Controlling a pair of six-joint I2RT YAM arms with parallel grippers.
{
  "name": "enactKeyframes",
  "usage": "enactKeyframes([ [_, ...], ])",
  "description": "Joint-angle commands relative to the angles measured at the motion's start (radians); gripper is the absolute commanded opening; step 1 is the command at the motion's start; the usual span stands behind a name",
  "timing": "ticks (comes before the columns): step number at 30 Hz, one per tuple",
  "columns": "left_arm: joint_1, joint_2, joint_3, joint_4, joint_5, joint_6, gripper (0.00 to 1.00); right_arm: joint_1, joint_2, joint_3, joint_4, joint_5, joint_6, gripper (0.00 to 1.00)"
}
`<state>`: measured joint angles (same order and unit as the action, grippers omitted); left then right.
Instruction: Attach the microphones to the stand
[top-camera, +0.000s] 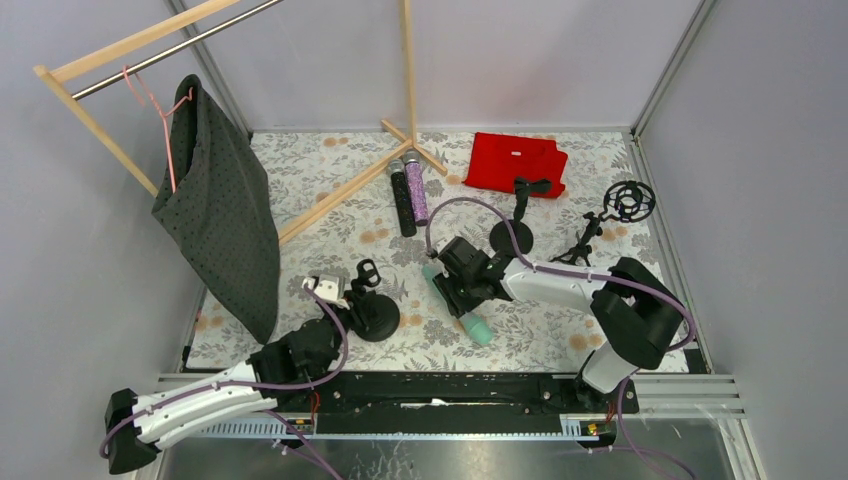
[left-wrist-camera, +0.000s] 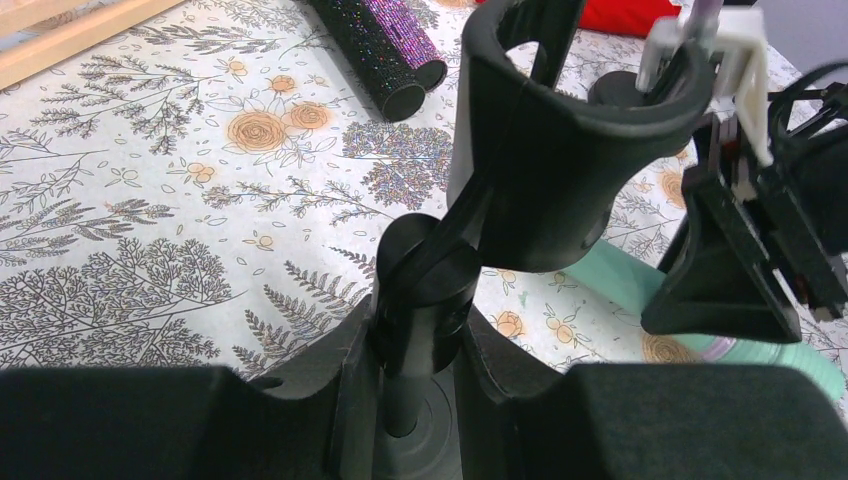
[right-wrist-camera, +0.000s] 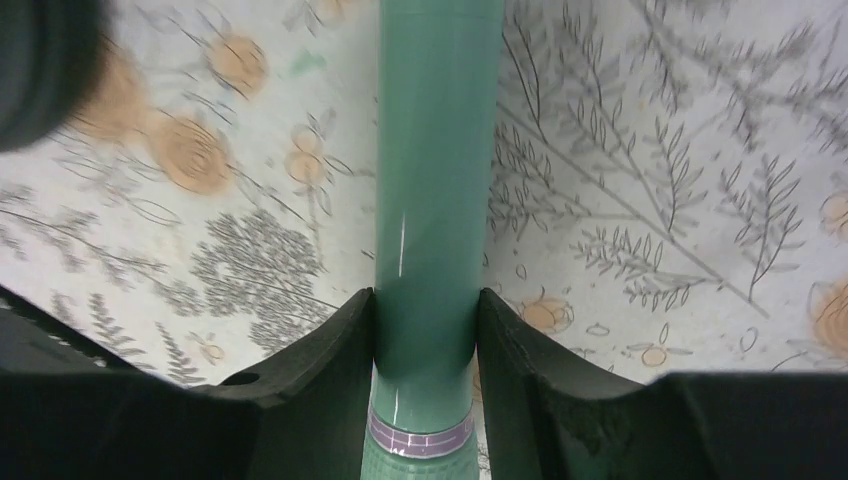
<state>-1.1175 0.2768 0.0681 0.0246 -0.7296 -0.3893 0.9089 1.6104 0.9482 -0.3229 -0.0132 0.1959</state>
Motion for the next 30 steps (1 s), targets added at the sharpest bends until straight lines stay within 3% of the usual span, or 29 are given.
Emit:
enactKeyframes([
  [1, 0.001, 0.017, 0.026, 0.13, 0.017, 0.004, 0.0, 0.005, -0.048, -0.052, 0.061, 0.058, 0.044, 0.27],
  [4, 0.001, 0.049, 0.033, 0.143, 0.037, 0.011, 0.0, 0.005, -0.04, -0.078, 0.075, 0.104, 0.065, 0.3],
  [7, 0.001, 0.083, 0.042, 0.153, 0.044, 0.015, 0.0, 0.006, -0.029, -0.086, 0.071, 0.137, 0.071, 0.43],
  [9, 0.001, 0.094, 0.042, 0.157, 0.044, 0.015, 0.0, 0.005, -0.019, -0.083, 0.048, 0.171, 0.072, 0.63],
  [10, 0.001, 0.096, 0.044, 0.158, 0.045, 0.016, 0.0, 0.006, -0.017, -0.083, 0.04, 0.187, 0.076, 0.68],
  [15, 0.0, 0.1, 0.043, 0.163, 0.048, 0.02, 0.0, 0.005, -0.069, -0.093, 0.021, 0.204, 0.104, 0.81],
  [22, 0.001, 0.105, 0.042, 0.164, 0.042, 0.018, 0.0, 0.005, -0.196, -0.029, -0.081, 0.271, 0.228, 0.84],
  [26, 0.001, 0.108, 0.042, 0.167, 0.047, 0.019, 0.0, 0.006, -0.266, 0.015, -0.163, 0.411, 0.46, 0.84],
  [30, 0.001, 0.122, 0.047, 0.172, 0.051, 0.02, 0.0, 0.005, -0.292, 0.041, -0.245, 0.458, 0.694, 0.84],
])
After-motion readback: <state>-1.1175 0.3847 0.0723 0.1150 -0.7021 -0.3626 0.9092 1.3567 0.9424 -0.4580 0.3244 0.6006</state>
